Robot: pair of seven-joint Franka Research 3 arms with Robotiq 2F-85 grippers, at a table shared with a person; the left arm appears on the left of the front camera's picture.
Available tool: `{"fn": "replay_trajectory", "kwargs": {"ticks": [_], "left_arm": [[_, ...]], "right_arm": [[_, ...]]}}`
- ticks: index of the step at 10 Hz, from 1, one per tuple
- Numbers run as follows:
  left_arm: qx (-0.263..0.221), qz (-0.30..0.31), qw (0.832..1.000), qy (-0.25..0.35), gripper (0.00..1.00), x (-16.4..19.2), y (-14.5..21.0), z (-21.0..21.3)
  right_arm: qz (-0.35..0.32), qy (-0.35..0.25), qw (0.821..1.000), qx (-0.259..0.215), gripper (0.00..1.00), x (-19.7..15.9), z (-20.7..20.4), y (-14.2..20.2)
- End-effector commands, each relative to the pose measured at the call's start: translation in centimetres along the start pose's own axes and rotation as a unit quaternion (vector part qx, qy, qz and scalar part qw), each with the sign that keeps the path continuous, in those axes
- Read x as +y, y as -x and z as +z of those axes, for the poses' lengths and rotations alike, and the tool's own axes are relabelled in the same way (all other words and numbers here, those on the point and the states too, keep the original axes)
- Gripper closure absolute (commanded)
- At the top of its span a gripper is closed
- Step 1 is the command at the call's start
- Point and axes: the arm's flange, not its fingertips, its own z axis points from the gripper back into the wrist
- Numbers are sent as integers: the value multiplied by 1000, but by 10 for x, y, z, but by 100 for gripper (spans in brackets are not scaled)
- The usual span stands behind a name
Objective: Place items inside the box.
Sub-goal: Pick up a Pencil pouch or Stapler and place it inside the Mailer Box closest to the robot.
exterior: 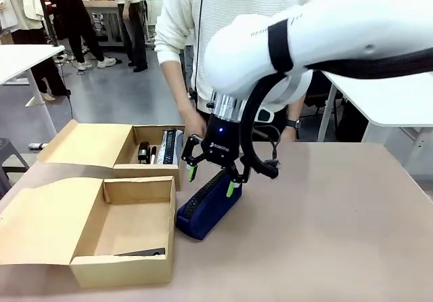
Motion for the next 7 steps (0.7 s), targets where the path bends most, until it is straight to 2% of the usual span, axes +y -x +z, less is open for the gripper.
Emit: {"fn": "replay_trajectory", "kwargs": {"ticks": [1,5,7], "left_arm": [[-1,-10,1000,9,0,-1,1,2],[-1,-10,1000,9,0,-1,1,2],[-1,-10,1000,9,0,-1,1,2]], "right_arm": [[-31,-23,998,-43,0,8,-28,-9],[-88,19,993,-76,0,11,-62,-35],[-94,17,992,-88,0,11,-67,-38]]}}
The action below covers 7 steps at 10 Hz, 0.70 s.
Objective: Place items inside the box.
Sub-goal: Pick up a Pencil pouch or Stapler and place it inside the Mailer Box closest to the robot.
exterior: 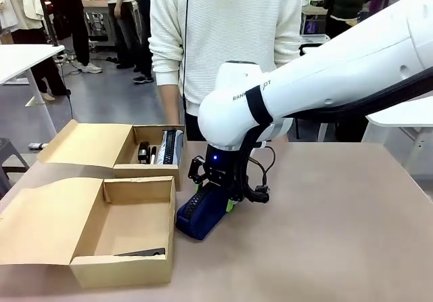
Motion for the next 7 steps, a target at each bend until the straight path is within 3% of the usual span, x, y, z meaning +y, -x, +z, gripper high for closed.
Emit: {"fn": "replay_trajectory", "kwargs": {"ticks": [1,3,4,6,7], "left_arm": [[-1,-10,1000,9,0,-1,1,2],[-1,-10,1000,9,0,-1,1,2],[-1,-10,1000,9,0,-1,1,2],[-1,-10,1000,9,0,-1,1,2],[-1,-10,1000,9,0,-1,1,2]], "right_arm": [[-21,2,999,-28,0,8,-1,5],[-23,10,999,-32,0,9,-5,2],[-22,10,999,-28,60,9,-4,2],[-24,8,999,-28,60,9,-5,2],[-26,10,999,-28,65,7,-5,2]]}}
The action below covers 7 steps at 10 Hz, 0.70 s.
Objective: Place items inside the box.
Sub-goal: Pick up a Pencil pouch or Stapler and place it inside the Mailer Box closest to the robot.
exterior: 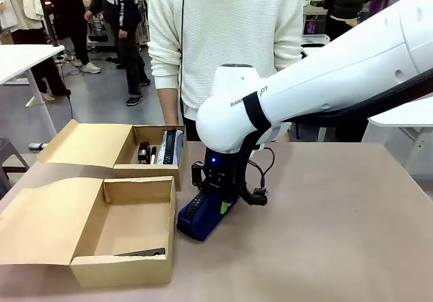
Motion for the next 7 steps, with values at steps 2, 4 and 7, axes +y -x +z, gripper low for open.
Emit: {"fn": "replay_trajectory", "kwargs": {"ticks": [2,4,7], "left_arm": [[-1,-10,1000,9,0,-1,1,2],[-1,-10,1000,9,0,-1,1,2],[-1,-10,1000,9,0,-1,1,2]], "right_arm": [[-14,7,1000,-18,100,4,1,0],[-17,5,1000,-18,100,0,3,-3],[8,4,1000,-1,100,-4,4,-4]]}}
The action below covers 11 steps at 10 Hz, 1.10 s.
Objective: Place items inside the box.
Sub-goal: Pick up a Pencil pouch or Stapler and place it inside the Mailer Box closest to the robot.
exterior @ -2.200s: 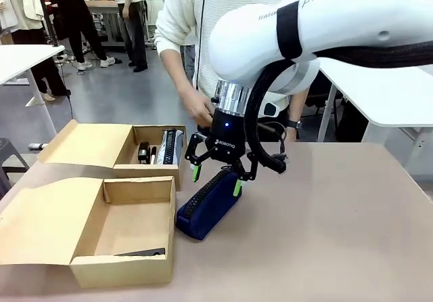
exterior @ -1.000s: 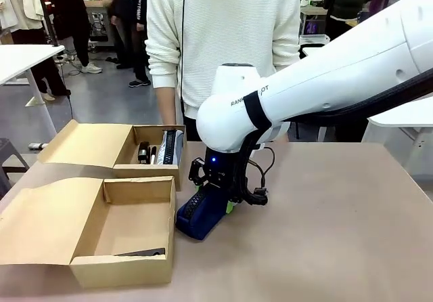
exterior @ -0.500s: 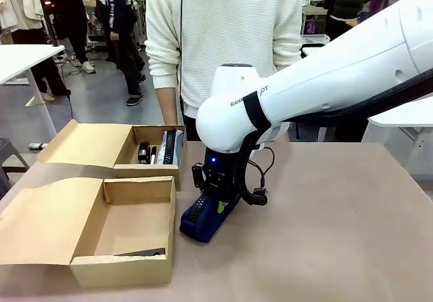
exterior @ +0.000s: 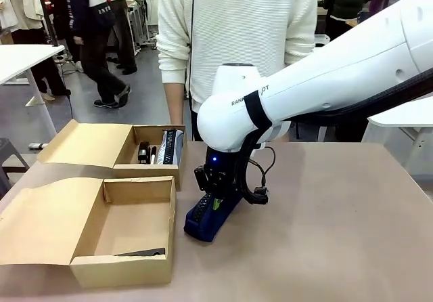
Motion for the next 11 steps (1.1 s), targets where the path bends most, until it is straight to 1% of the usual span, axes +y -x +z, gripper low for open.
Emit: {"fn": "replay_trajectory", "kwargs": {"ticks": [1,2,3,4,5,6,7,8,9,10,11], "left_arm": [[-1,-10,1000,9,0,-1,1,2],[-1,-10,1000,9,0,-1,1,2],[-1,-10,1000,9,0,-1,1,2],[-1,-10,1000,9,0,-1,1,2],[-1,-10,1000,9,0,-1,1,2],[-1,-10,1000,9,0,-1,1,2],[-1,-10,1000,9,0,-1,1,2],[-1,-10,1000,9,0,-1,1,2],[-1,-10,1000,9,0,-1,1,2],[-1,-10,1000,9,0,-1,1,2],[-1,-10,1000,9,0,-1,1,2]], "right_arm": [[21,-6,1000,5,100,-7,10,-1],[49,-6,999,12,100,-19,25,3],[107,3,994,33,100,-44,51,9],[183,-35,980,63,100,-70,77,23],[240,-70,965,76,100,-94,100,43],[272,-96,953,88,100,-111,116,62],[331,-133,930,90,100,-130,130,78],[368,-189,905,100,100,-163,135,69],[463,-260,835,143,100,-204,136,55],[514,-318,780,160,100,-246,135,46],[511,-372,756,168,100,-282,133,42]]}}
